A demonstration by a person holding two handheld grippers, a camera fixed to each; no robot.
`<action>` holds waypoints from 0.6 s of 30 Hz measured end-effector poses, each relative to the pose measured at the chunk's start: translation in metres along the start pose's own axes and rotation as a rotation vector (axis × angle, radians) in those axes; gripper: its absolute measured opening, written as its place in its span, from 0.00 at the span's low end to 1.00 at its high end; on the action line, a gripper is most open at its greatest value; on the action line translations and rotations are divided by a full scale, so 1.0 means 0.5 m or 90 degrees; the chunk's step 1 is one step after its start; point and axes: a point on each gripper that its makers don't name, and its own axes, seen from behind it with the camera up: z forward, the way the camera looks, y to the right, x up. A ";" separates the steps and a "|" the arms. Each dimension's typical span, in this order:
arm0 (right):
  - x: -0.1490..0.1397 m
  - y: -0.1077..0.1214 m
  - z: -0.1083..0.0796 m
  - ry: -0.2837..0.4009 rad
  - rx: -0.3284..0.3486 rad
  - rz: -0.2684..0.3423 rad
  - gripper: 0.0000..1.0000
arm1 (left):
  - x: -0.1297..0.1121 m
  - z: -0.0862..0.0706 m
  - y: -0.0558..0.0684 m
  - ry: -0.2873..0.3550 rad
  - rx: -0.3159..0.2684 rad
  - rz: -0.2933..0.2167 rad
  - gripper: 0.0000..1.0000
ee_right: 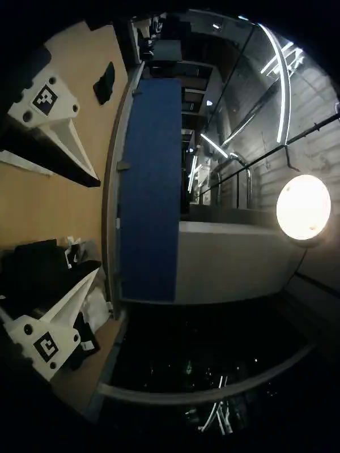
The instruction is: Fold towel
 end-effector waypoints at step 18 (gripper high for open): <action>0.148 -0.002 -0.026 -0.031 0.023 0.001 1.00 | 0.148 -0.031 0.027 -0.027 -0.052 0.013 0.97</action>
